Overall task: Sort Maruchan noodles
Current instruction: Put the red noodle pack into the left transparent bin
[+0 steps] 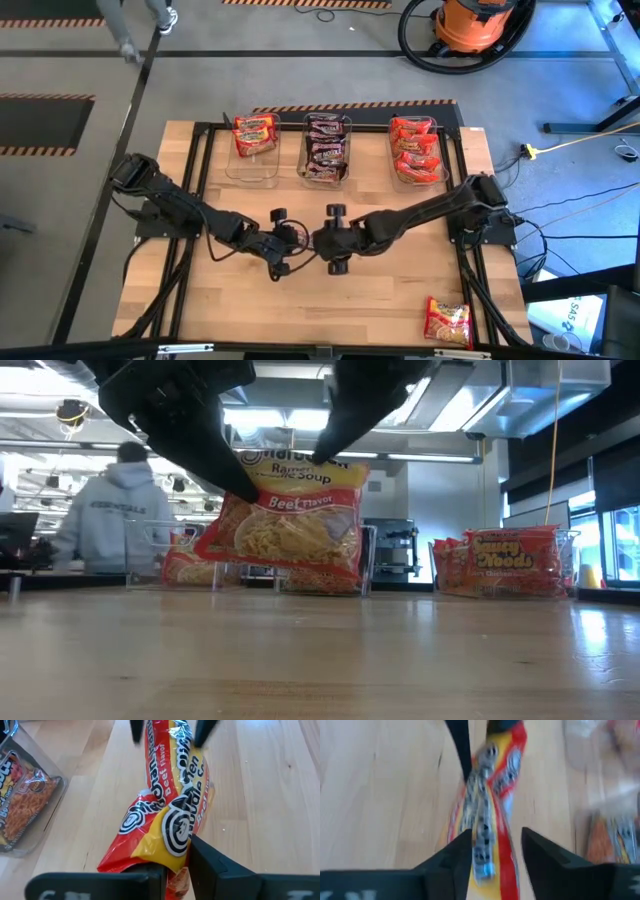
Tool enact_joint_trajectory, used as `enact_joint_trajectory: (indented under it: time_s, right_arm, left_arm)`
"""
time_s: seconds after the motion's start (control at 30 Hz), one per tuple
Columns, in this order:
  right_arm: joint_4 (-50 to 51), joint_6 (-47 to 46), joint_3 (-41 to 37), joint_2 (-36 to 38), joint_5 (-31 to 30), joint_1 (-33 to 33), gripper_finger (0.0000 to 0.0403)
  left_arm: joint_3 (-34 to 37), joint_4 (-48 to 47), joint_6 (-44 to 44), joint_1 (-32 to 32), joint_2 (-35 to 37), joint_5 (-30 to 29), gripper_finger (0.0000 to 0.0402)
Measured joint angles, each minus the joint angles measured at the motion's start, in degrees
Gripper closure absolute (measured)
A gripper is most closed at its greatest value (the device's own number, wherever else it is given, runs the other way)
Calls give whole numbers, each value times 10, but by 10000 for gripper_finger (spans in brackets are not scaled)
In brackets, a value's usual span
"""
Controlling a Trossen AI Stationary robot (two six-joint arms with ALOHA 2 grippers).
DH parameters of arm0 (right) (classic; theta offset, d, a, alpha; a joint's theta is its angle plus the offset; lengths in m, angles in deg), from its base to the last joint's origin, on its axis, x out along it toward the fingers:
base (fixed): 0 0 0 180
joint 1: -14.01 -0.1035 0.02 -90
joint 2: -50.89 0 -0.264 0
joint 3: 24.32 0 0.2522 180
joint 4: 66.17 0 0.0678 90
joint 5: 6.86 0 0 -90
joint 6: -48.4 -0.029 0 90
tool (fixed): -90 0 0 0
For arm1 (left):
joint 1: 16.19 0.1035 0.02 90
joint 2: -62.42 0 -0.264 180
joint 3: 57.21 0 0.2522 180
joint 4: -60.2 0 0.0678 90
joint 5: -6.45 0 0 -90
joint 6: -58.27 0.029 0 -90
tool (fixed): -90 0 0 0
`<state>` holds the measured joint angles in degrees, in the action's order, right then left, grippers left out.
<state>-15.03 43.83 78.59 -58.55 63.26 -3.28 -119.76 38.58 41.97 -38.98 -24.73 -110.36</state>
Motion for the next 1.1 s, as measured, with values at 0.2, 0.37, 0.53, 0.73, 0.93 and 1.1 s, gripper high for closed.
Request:
enact_joint_trajectory:
  time_s: [0.2, 0.37, 0.53, 0.73, 0.93, 1.1]
  right_arm:
    - [69, -45, -25, 30, -8, -28, 232]
    - [-22, -83, -146, 98, -24, -49, 231]
    - [-225, -104, -331, 222, -31, -53, 230]
    - [-600, -156, -547, 275, -10, -52, 230]
    - [-715, -193, -593, 259, -4, -32, 222]
    - [-744, -194, -590, 233, 6, -29, 163]
  left_arm:
    - [0, -1, 0, -3, 0, -6, 351]
    - [0, -2, 0, -11, 0, -11, 351]
    - [0, -1, 1, -10, 0, -13, 351]
    - [0, 16, 7, -10, 1, -13, 351]
    - [0, 40, 19, -9, 1, -13, 351]
    - [0, 47, 20, -9, 1, -29, 351]
